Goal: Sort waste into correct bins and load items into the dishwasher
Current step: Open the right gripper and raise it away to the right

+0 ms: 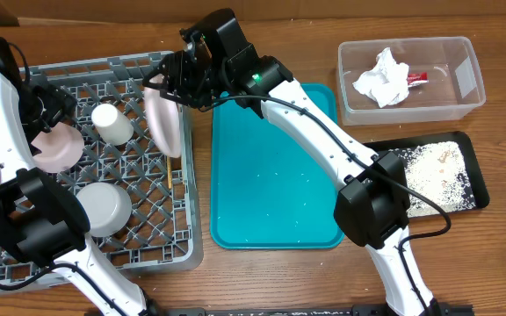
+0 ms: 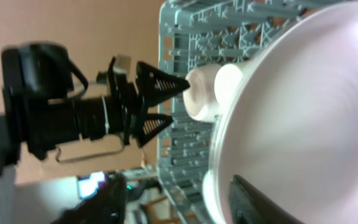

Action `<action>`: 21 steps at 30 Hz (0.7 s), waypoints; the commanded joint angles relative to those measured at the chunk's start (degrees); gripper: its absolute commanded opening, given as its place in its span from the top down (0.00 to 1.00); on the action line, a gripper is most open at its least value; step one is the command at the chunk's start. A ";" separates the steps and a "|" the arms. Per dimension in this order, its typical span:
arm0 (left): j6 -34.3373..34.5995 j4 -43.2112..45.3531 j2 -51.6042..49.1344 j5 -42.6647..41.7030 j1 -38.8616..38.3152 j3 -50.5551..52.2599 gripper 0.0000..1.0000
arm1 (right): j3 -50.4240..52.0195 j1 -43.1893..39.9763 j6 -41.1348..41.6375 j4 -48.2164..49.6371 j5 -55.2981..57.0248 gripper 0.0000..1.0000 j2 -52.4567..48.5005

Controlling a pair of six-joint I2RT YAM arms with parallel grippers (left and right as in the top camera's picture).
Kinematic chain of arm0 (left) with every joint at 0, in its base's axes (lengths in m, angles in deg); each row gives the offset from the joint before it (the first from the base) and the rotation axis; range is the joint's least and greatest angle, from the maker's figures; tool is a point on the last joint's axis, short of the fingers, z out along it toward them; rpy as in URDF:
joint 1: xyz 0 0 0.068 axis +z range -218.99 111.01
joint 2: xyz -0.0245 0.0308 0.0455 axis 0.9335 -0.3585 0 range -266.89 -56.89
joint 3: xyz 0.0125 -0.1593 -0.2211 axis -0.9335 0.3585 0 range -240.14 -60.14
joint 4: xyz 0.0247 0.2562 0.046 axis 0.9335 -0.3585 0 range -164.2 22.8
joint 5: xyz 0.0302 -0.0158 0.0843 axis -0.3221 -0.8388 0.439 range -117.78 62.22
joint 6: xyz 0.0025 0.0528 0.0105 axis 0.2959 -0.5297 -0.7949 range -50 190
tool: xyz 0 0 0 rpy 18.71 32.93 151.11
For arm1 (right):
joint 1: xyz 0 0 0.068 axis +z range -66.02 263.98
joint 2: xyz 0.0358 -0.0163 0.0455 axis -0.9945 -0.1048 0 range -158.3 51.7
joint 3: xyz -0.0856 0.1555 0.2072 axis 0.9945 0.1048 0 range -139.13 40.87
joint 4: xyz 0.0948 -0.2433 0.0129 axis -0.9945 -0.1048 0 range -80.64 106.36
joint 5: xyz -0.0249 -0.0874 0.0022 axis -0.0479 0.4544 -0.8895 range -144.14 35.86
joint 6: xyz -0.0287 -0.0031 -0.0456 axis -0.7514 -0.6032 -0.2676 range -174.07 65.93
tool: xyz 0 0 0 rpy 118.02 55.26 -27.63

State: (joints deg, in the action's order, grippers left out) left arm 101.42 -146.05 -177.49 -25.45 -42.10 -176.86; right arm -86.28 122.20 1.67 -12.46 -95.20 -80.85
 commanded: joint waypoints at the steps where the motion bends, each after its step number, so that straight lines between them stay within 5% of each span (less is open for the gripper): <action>1: 0.76 0.02 -0.04 -0.28 0.46 0.33 0.00 | -0.42 -0.85 -0.94 1.62 0.02 0.36 -0.22; 7: 0.76 0.02 -0.04 -0.28 0.46 0.33 0.00 | -0.70 -3.28 -5.70 4.07 -1.14 0.15 1.55; 16: 0.76 0.20 -0.04 -1.18 0.46 0.33 0.00 | -1.16 -12.31 -14.67 -1.66 2.75 0.04 10.67; 21: -3.13 -3.80 -0.02 -10.21 0.46 0.31 0.00 | -1.18 -17.53 -22.27 -11.65 13.29 0.00 17.05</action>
State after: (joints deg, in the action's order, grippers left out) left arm 101.14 -149.73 -177.49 -28.99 -42.10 -176.84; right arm -86.30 106.35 -14.02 -22.01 -89.82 -70.80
